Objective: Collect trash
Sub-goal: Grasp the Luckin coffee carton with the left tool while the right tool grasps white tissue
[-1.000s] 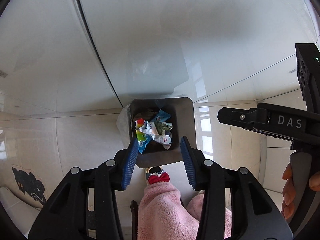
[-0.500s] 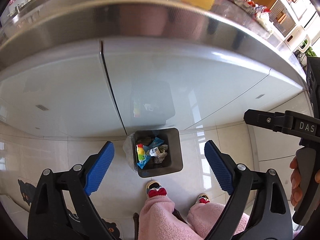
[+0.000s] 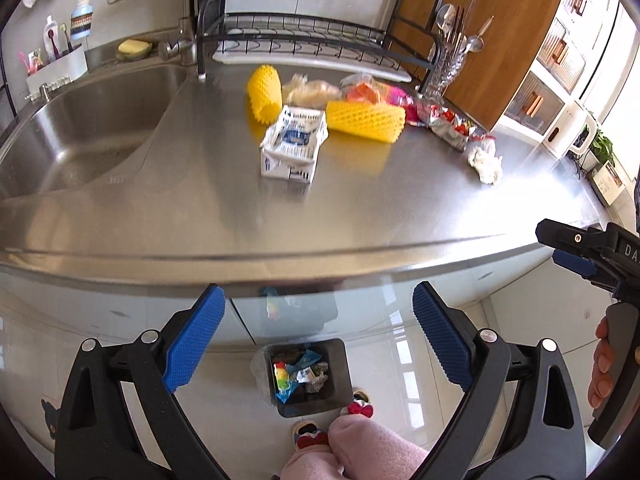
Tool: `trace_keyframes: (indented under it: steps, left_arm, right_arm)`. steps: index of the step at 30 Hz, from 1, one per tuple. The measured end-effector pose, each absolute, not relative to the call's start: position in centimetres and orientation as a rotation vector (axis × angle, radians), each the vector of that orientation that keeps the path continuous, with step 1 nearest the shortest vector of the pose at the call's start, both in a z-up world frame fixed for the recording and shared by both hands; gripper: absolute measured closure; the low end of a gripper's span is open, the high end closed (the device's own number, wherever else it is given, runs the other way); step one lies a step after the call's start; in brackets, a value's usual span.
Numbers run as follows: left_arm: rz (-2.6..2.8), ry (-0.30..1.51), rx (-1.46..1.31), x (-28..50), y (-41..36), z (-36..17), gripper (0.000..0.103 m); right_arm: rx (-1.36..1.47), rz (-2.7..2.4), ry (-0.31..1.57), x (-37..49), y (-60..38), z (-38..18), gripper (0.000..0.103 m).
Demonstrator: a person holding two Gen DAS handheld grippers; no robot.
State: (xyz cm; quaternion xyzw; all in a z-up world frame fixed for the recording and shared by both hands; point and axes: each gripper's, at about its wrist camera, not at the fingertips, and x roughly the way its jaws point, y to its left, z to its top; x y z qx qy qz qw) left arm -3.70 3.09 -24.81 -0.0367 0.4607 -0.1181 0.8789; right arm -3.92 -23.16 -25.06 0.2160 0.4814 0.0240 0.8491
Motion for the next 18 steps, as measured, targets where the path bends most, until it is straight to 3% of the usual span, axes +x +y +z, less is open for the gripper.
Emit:
trace_keyframes:
  steps: [7, 18]
  left_arm:
    - [-0.217, 0.892, -0.057, 0.8, 2.0, -22.4, 0.012]
    - [-0.146, 0.949, -0.045, 8.0, 1.8, -25.5, 0.012]
  right_arm:
    - [0.342, -0.003, 0.926, 0.0, -24.6, -22.7, 0.003]
    - [0.289, -0.11, 0.953, 6.9, -28.1, -25.5, 0.003]
